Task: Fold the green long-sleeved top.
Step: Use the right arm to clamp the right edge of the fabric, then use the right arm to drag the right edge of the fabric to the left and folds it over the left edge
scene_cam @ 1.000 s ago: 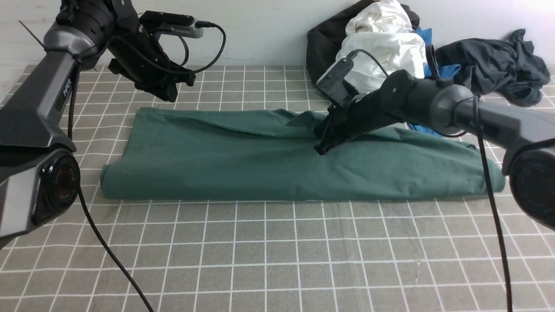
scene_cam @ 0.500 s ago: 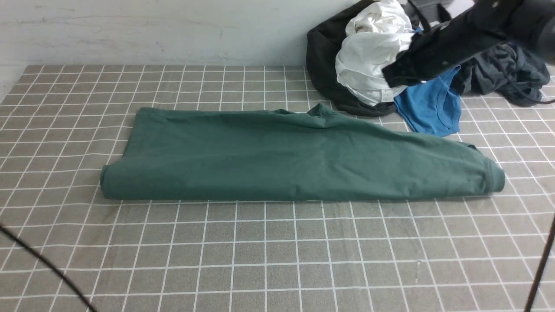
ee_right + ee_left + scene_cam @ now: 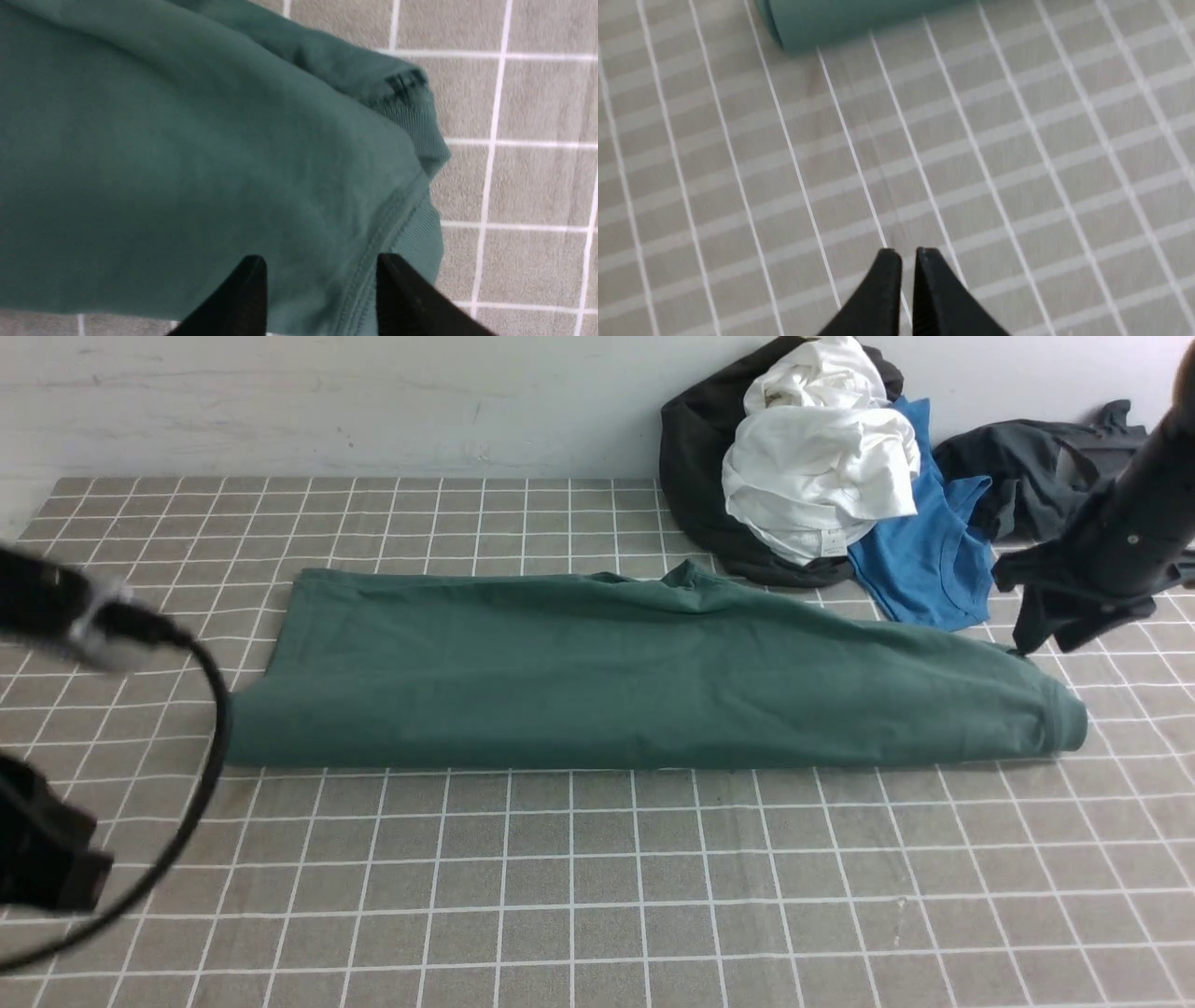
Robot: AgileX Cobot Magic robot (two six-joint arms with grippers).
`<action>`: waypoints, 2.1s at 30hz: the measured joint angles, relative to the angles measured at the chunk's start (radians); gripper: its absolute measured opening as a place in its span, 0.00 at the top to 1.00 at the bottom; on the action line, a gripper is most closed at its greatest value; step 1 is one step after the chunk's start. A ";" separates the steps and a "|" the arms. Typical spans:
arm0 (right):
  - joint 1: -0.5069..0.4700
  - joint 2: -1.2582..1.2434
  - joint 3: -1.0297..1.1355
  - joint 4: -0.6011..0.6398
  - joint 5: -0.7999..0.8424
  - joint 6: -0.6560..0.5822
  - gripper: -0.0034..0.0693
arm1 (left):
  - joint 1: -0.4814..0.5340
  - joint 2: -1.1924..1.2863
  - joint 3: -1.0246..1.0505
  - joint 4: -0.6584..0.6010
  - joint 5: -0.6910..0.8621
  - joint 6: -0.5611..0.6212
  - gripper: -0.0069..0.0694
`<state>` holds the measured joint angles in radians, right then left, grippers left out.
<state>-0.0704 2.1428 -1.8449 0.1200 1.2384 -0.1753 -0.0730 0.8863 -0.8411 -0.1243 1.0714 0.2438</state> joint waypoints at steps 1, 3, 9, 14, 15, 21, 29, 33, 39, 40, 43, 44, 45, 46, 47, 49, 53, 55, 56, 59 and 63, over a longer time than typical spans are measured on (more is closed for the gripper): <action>-0.008 0.008 0.006 -0.004 0.000 0.007 0.41 | 0.000 -0.035 0.054 0.002 -0.001 0.000 0.88; -0.018 0.028 0.009 -0.012 -0.001 0.018 0.30 | 0.000 -0.080 0.115 0.003 -0.002 0.000 0.88; -0.041 0.117 0.012 -0.032 -0.009 0.107 0.18 | 0.000 -0.113 0.188 -0.005 -0.031 0.000 0.88; -0.043 0.154 0.010 0.032 -0.015 0.116 0.38 | 0.000 -0.091 0.188 -0.007 -0.121 0.001 0.88; -0.040 0.154 0.010 0.054 -0.015 0.103 0.47 | 0.000 -0.084 0.188 -0.007 -0.135 0.001 0.88; -0.019 0.152 0.010 0.130 -0.015 0.049 0.88 | 0.000 -0.055 0.188 -0.004 -0.185 0.009 0.88; -0.020 0.018 0.016 -0.146 -0.012 0.015 0.92 | 0.000 -0.053 0.188 0.003 -0.216 0.009 0.88; -0.022 -0.071 0.016 -0.304 -0.010 0.027 0.92 | 0.000 -0.053 0.188 -0.011 -0.243 0.009 0.88; 0.039 -0.192 -0.051 -0.211 0.012 0.128 0.92 | -0.002 -0.053 0.188 -0.064 -0.318 0.009 0.88; 0.061 -0.194 -0.064 -0.167 0.012 0.132 0.92 | -0.002 -0.053 0.188 -0.072 -0.319 0.009 0.88; 0.142 -0.195 -0.084 -0.026 0.008 0.133 0.92 | -0.002 -0.053 0.188 -0.088 -0.322 0.009 0.88; 0.226 -0.188 -0.086 0.064 -0.021 0.128 0.92 | -0.002 -0.053 0.188 -0.090 -0.322 0.009 0.88; 0.276 -0.178 -0.087 0.112 -0.058 0.121 0.92 | -0.002 -0.053 0.188 -0.090 -0.322 0.009 0.88; 0.286 -0.176 -0.087 0.130 -0.076 0.120 0.92 | -0.002 -0.053 0.188 -0.091 -0.322 0.009 0.88; 0.367 -0.153 -0.090 0.186 -0.143 0.106 0.92 | -0.002 -0.053 0.188 -0.094 -0.322 0.009 0.88; 0.444 -0.108 -0.094 0.244 -0.218 0.089 0.92 | -0.002 -0.053 0.188 -0.094 -0.322 0.009 0.88; 0.597 0.018 -0.114 0.311 -0.353 0.049 0.92 | -0.002 -0.053 0.188 -0.097 -0.322 0.009 0.88; 0.640 0.075 -0.147 0.320 -0.379 0.041 0.92 | -0.002 -0.053 0.193 -0.098 -0.322 0.009 0.88; 0.668 0.121 -0.187 0.324 -0.390 0.038 0.92 | -0.002 -0.052 0.198 -0.099 -0.322 0.009 0.88; 0.699 0.201 -0.283 0.327 -0.397 0.041 0.92 | -0.002 -0.051 0.210 -0.102 -0.325 0.009 0.88; 0.707 0.284 -0.393 0.334 -0.404 0.046 0.90 | -0.002 -0.051 0.214 -0.113 -0.327 0.009 0.88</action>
<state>0.6362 2.4270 -2.2378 0.4536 0.8344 -0.1297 -0.0749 0.8353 -0.6267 -0.2372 0.7448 0.2525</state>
